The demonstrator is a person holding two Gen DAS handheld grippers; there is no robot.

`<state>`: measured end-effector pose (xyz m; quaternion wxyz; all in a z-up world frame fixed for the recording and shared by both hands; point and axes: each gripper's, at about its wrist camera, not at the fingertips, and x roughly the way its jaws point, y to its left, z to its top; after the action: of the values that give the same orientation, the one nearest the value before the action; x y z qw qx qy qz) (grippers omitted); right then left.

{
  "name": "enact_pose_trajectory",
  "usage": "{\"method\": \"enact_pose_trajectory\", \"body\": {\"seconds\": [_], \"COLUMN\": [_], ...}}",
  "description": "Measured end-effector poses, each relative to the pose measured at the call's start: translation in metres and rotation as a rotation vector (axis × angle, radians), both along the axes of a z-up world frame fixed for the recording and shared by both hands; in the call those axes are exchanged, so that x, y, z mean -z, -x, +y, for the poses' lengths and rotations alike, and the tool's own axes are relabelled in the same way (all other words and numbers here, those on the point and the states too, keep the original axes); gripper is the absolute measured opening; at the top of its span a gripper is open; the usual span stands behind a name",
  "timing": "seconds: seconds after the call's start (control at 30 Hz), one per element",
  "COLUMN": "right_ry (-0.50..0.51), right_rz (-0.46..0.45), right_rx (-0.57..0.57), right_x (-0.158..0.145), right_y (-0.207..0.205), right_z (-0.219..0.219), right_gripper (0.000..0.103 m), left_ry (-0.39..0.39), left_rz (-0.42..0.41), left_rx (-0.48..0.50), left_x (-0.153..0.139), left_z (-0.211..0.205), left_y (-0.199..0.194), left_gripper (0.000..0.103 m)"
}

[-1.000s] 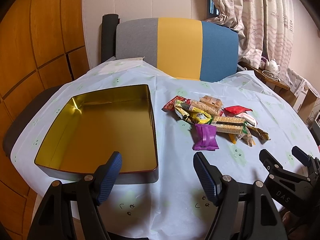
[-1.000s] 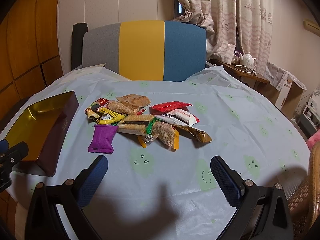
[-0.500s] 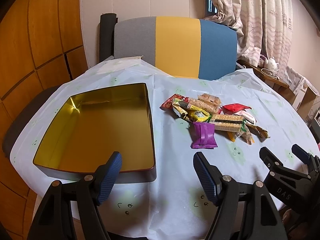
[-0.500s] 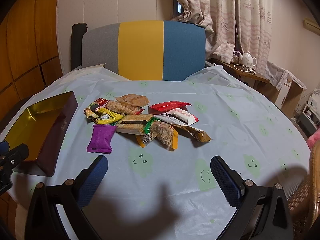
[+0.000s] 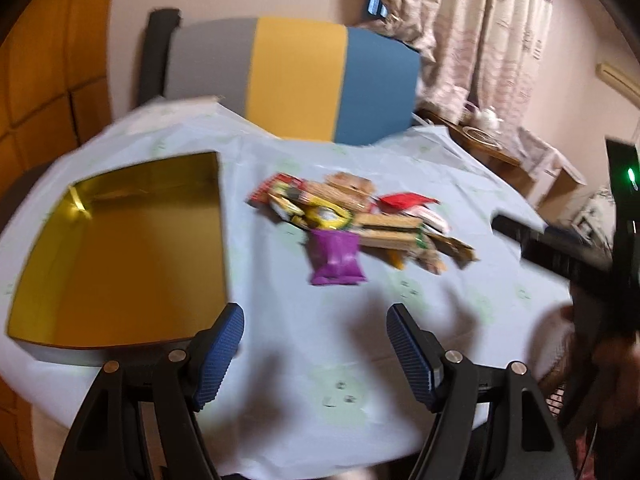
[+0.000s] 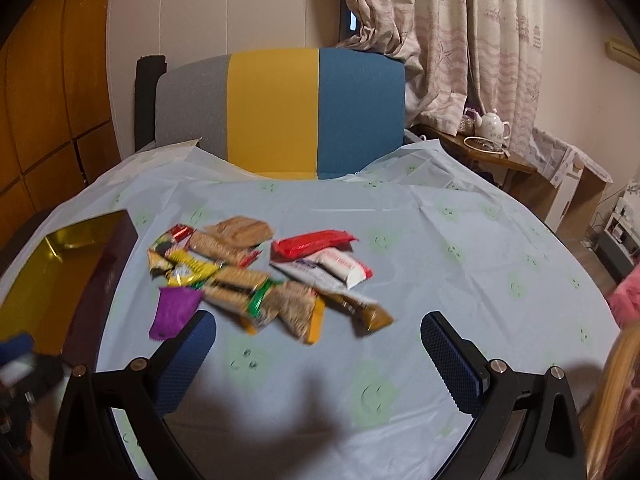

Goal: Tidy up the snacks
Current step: 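Grasp the purple pouch with the left gripper while the right gripper grasps the green cracker pack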

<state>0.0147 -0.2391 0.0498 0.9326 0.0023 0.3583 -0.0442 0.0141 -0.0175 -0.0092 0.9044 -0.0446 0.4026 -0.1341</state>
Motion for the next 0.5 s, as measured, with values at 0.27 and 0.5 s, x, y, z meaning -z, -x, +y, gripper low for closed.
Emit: {"method": "enact_pose_trajectory", "body": {"seconds": [0.27,0.5], "right_ry": [0.014,-0.140], "right_rz": [0.120,0.156], "right_rx": [-0.160,-0.037], "right_x": [-0.001,0.024], "right_y": [-0.067,-0.085], "right_z": [-0.049,-0.102], "right_gripper": [0.103,0.103], "left_ry": [-0.049,-0.098], "left_rz": [0.133,0.208], "left_rx": [0.091,0.156], "left_x": [0.014,0.032], "left_z": [-0.027,-0.051], "left_y": [-0.042,-0.079], "left_gripper": [0.075,0.083]}}
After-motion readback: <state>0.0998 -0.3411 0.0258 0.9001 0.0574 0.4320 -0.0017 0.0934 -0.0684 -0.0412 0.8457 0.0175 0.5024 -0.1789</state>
